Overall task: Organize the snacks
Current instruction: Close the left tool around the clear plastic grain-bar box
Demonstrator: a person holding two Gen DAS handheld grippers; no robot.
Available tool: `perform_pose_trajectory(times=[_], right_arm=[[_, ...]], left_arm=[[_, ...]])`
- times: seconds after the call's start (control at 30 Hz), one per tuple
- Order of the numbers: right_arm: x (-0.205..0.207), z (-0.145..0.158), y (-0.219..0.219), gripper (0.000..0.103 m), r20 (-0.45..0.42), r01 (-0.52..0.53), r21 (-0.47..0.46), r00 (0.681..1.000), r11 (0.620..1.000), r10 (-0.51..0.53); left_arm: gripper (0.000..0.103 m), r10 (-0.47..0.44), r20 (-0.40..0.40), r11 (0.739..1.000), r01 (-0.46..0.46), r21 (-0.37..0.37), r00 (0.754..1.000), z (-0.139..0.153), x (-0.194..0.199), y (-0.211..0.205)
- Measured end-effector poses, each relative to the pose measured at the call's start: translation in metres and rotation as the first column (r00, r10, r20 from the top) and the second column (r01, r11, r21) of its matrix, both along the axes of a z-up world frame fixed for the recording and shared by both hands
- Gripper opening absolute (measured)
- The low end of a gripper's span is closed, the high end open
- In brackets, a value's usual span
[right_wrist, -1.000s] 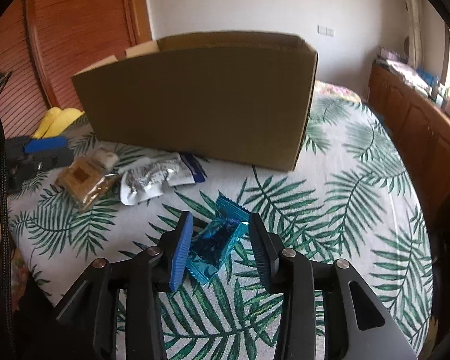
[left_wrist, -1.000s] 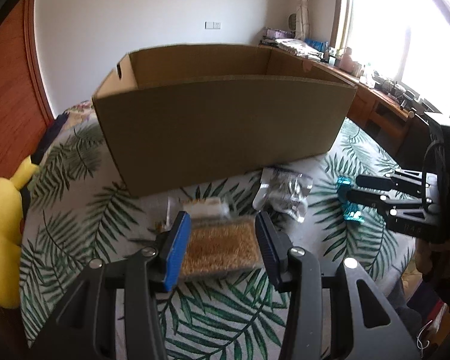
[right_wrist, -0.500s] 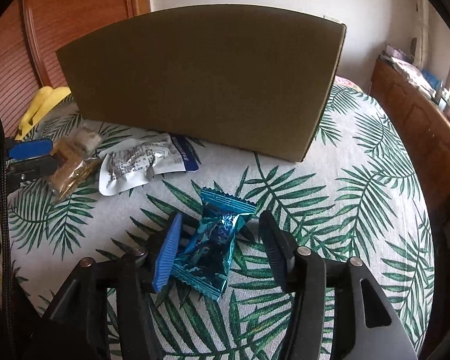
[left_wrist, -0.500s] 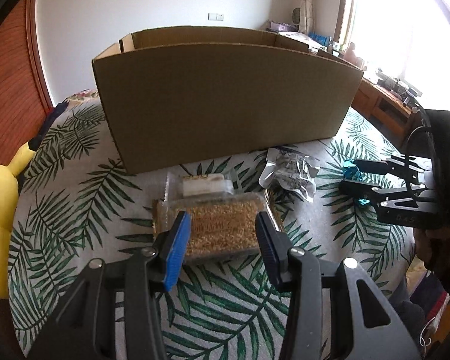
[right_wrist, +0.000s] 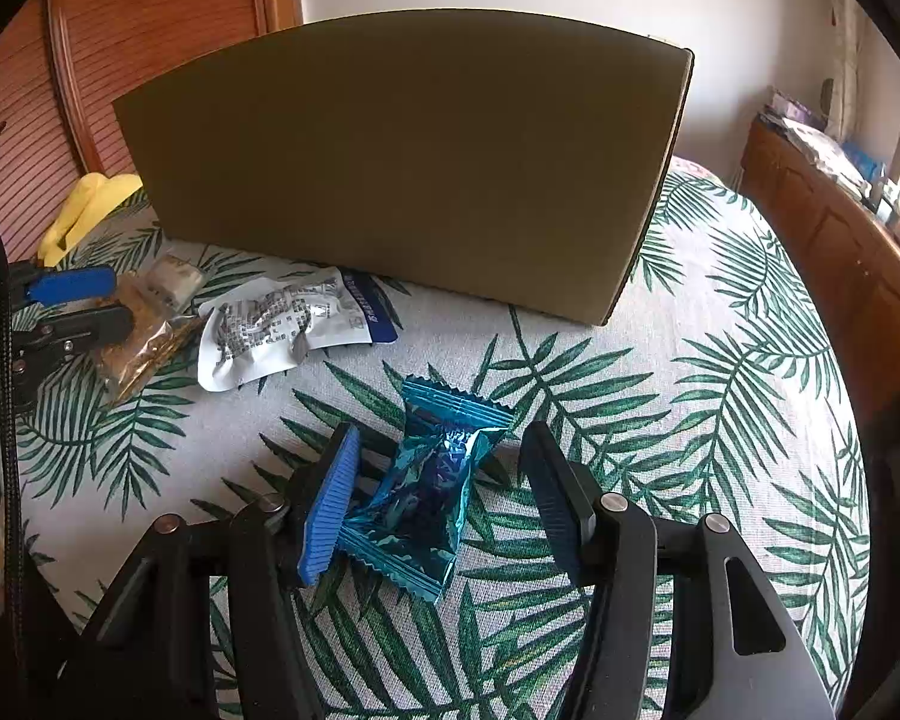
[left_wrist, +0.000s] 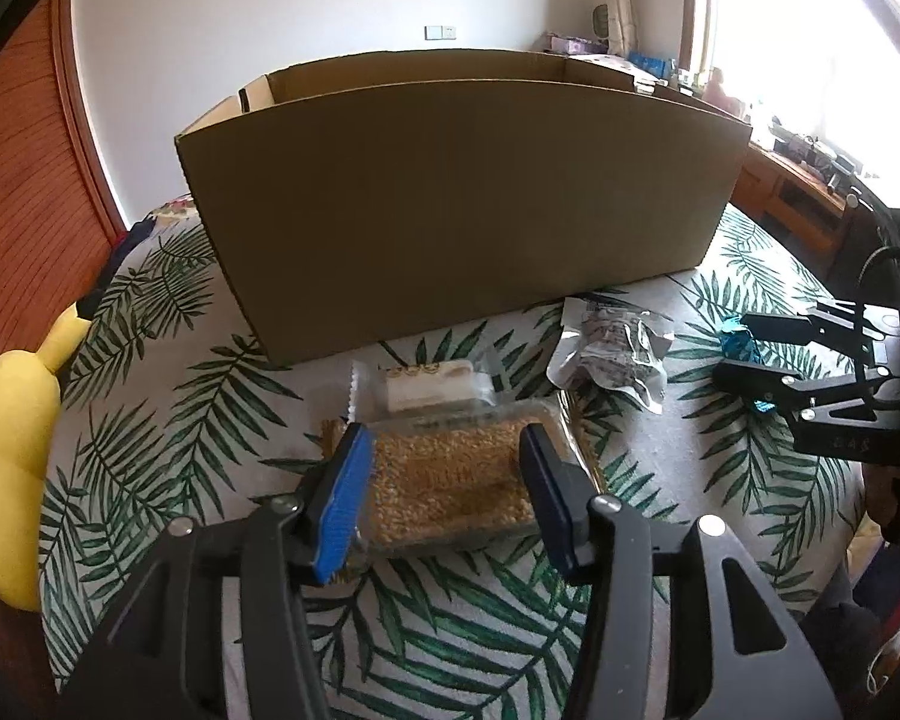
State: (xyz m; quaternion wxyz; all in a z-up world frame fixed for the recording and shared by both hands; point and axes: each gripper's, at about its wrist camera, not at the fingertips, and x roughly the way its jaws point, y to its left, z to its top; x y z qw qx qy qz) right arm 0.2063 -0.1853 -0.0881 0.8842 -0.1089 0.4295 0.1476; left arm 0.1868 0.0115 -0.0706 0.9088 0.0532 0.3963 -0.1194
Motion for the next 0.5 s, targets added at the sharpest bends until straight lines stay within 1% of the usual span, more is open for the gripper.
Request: perform_pose_trajectory(times=[0.03, 0.07, 0.1, 0.13, 0.17, 0.27, 0.37, 0.5], right_arm=[[0.0, 0.0, 0.0, 0.058, 0.0, -0.001, 0.0, 1.0, 1.0, 0.001], [0.0, 0.0, 0.0, 0.058, 0.0, 0.0, -0.001, 1.0, 1.0, 0.0], [0.0, 0.0, 0.0, 0.058, 0.001, -0.001, -0.002, 1.0, 1.0, 0.001], [0.0, 0.0, 0.0, 0.058, 0.002, -0.001, -0.003, 1.0, 1.0, 0.001], [0.0, 0.0, 0.001, 0.058, 0.002, -0.001, -0.004, 1.0, 1.0, 0.001], [0.0, 0.0, 0.001, 0.058, 0.003, -0.002, -0.004, 1.0, 1.0, 0.002], [0.0, 0.0, 0.001, 0.058, 0.003, -0.002, -0.004, 1.0, 1.0, 0.002], [0.0, 0.0, 0.0, 0.058, 0.003, -0.001, -0.005, 1.0, 1.0, 0.001]], left_arm=[[0.053, -0.002, 0.008, 1.0, 0.002, 0.008, 1.0, -0.001, 0.0, -0.001], [0.057, -0.004, 0.016, 1.0, 0.003, 0.019, 1.0, -0.001, 0.0, -0.002], [0.069, 0.002, 0.022, 0.999, -0.002, 0.034, 1.0, -0.002, 0.0, -0.003], [0.072, 0.022, 0.031, 0.998, -0.023, 0.052, 0.999, -0.003, 0.0, -0.004], [0.075, 0.031, 0.035, 0.998, -0.033, 0.045, 0.999, -0.004, 0.001, -0.002], [0.079, 0.054, -0.001, 0.998, -0.054, -0.011, 0.999, -0.006, 0.006, 0.007], [0.081, 0.065, -0.044, 0.995, -0.068, -0.071, 0.997, -0.008, 0.012, 0.016], [0.082, 0.064, -0.05, 0.994, -0.068, -0.089, 0.997, -0.009, 0.014, 0.018]])
